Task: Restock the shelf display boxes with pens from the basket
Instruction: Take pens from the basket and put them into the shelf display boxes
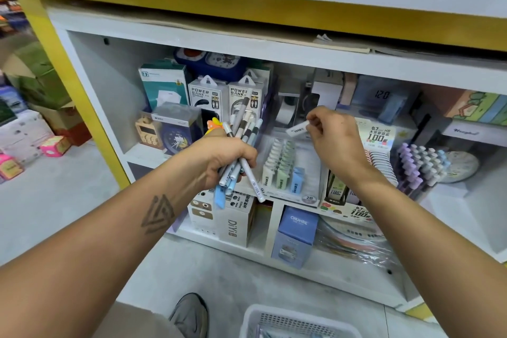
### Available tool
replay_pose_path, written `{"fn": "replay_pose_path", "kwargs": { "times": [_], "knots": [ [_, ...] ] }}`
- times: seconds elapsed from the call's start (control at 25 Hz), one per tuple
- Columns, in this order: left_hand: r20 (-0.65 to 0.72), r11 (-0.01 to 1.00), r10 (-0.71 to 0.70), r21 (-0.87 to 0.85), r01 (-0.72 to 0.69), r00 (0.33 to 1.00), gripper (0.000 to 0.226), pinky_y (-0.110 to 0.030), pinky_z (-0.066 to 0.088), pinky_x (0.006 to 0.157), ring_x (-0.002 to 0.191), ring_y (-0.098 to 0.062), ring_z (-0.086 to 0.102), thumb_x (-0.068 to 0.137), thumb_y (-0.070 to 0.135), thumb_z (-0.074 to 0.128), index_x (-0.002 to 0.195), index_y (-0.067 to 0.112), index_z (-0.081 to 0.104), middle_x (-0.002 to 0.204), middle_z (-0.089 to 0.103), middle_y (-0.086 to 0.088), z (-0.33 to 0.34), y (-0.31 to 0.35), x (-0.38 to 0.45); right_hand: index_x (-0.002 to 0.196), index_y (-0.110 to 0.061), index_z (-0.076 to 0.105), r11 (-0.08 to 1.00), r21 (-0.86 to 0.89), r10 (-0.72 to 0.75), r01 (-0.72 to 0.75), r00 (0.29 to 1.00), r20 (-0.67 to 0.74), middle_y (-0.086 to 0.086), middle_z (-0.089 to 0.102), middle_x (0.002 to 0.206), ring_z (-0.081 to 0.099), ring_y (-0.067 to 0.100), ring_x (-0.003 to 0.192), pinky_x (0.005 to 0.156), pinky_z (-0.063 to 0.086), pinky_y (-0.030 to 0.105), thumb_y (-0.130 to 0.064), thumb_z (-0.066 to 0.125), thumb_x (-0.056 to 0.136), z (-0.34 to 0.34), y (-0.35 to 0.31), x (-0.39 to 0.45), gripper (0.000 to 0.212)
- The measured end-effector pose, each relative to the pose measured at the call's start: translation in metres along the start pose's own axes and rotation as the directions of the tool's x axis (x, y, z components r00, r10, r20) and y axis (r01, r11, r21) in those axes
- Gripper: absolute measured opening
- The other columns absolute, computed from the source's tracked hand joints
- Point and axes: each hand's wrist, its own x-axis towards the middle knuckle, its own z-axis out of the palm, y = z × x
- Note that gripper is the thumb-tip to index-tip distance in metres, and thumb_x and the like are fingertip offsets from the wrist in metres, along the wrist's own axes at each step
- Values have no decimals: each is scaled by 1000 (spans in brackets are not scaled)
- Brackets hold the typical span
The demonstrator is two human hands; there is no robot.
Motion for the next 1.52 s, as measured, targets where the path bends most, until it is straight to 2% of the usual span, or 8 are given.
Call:
{"fn": "replay_pose_path", "kwargs": {
  "times": [0.52, 0.72, 0.84, 0.96, 1.08, 1.28, 1.44, 1.52],
  "knots": [
    [15, 999, 5, -38, -4, 1000, 31, -26, 48, 41, 36, -21, 53, 66, -16, 65, 88, 0, 51, 48, 53, -12, -3, 2, 1, 102, -18, 70, 972, -231, 78, 28, 896, 437, 8, 69, 104, 65, 26, 92, 83, 55, 34, -2, 63, 91, 55, 0, 53, 21],
    [26, 999, -3, -40, 4, 1000, 33, -27, 49, 45, 39, -23, 54, 65, -14, 67, 93, -1, 54, 52, 54, -14, 2, 3, 3, 123, -19, 69, 963, -249, 51, 103, 837, 545, 3, 67, 125, 63, 23, 111, 97, 53, 37, -3, 58, 93, 53, -4, 54, 36],
    [59, 999, -5, -40, 7, 998, 41, -27, 49, 45, 38, -22, 54, 66, -12, 67, 105, -4, 55, 52, 54, -14, 11, 7, 3, 118, -22, 72, 988, 65, 101, -137, 917, 386, 1, 72, 113, 67, 17, 101, 91, 54, 33, -11, 60, 96, 23, -14, 45, 27],
    [100, 998, -2, -59, 8, 995, 21, -29, 51, 45, 38, -22, 55, 69, -8, 69, 86, -3, 58, 48, 56, -12, 32, 16, -3, 98, -14, 70, 706, 551, 119, -445, 842, 527, 11, 77, 84, 69, 17, 66, 60, 52, 30, -29, 69, 94, -26, -29, 12, 16],
    [141, 995, 27, -99, -13, 990, 13, -27, 52, 43, 40, -20, 58, 74, -5, 73, 78, 2, 63, 49, 60, -10, 61, 23, -12, 99, -12, 64, 706, 553, 49, -443, 809, 586, 13, 75, 85, 64, 21, 61, 53, 48, 26, -44, 80, 77, -64, -29, -20, 42],
    [127, 976, 76, -211, -48, 989, 18, -31, 55, 50, 49, -24, 66, 76, 6, 78, 87, -1, 65, 61, 69, -15, 113, 27, -22, 113, -18, 56, 724, 510, 73, -464, 787, 613, 14, 71, 91, 62, 19, 70, 63, 48, 31, -32, 90, 67, -102, -3, -47, 59],
    [295, 955, 44, -293, 47, 954, 60, -49, 60, 66, 75, -37, 73, 64, 26, 91, 107, -5, 63, 87, 74, -22, 149, 29, -25, 121, -15, 50, 690, 550, 57, -471, 793, 607, 4, 69, 69, 65, 18, 58, 50, 48, 25, -8, 83, 79, -119, 19, -62, 53],
    [401, 964, 17, -249, 91, 916, 71, -39, 59, 60, 64, -30, 69, 54, 36, 92, 108, -3, 66, 78, 72, -16, 161, 31, -26, 132, -14, 46, 695, 550, 92, -463, 816, 571, 9, 73, 74, 69, 22, 61, 52, 50, 25, -7, 79, 84, -133, 37, -67, 59]
  ]
}}
